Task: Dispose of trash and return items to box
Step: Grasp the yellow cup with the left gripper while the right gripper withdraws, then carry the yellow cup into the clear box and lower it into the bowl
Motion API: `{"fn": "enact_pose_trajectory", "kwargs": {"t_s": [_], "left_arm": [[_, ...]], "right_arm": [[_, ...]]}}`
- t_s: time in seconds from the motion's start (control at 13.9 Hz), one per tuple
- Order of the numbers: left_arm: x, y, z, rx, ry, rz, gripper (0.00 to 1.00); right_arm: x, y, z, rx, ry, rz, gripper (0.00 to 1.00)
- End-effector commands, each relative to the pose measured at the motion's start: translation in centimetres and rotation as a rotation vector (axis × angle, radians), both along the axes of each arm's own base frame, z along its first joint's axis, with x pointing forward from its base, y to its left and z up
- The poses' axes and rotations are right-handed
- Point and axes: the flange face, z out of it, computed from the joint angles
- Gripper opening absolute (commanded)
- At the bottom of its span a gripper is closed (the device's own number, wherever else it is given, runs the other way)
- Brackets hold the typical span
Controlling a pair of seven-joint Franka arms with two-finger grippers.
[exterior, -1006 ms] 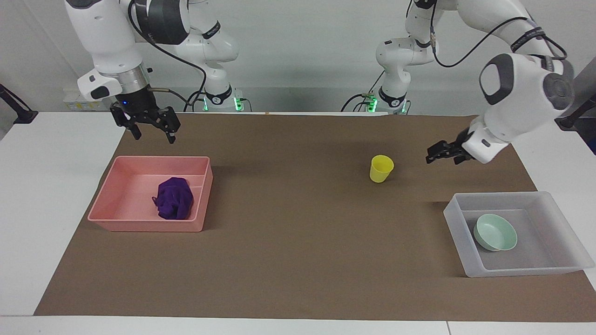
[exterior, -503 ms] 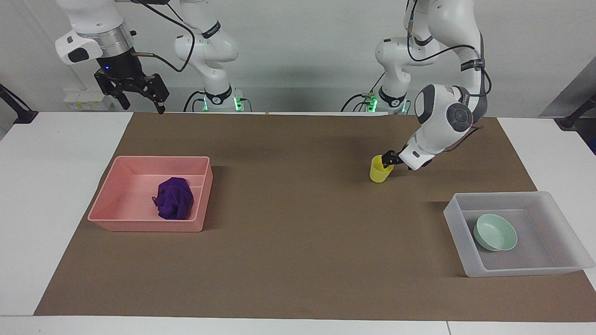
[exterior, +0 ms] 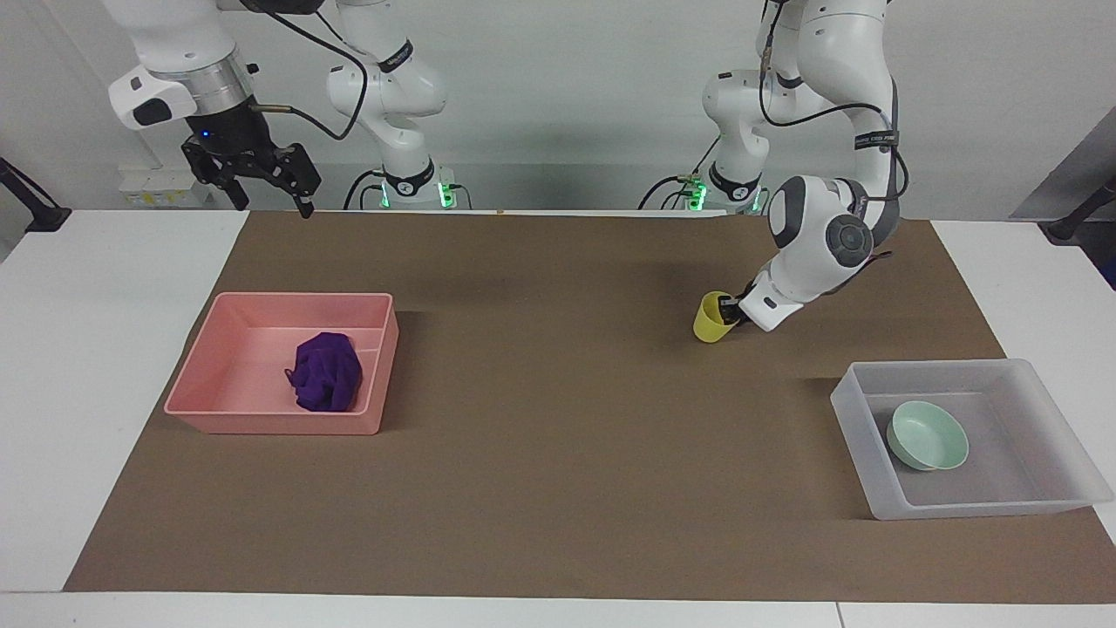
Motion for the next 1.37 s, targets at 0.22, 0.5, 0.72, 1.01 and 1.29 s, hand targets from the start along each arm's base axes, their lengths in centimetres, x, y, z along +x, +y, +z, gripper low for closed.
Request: {"fn": "enact_pose_trajectory", "kwargs": {"t_s": [0.22, 0.5, 0.72, 1.01, 1.29], "left_arm": [[4.7, 5.2, 10.7, -0.063, 0.04, 0.065, 0.0], [7.7, 14.1, 18.8, -0.051, -0.085, 0.181, 0.0], [9.5, 20.0, 19.2, 0.058, -0.138, 0.218, 0.0], [15.7, 25.0, 14.8, 0.137, -0.258, 0.22, 0.0], [18.6, 25.7, 9.3, 0.138, -0.33, 0.236, 0.0]], "right_arm": [[0.2, 0.9, 0.2, 0.008, -0.002, 0.023, 1.0], [0.1, -0.4, 0.0, 0.017, 0.003, 0.01, 1.0], [0.1, -0.6, -0.1, 0.017, 0.004, 0.006, 1.0], [0.1, -0.9, -0.2, 0.016, 0.006, 0.003, 1.0], [-0.1, -0.3, -0.5, 0.018, 0.012, 0.013, 1.0]]}}
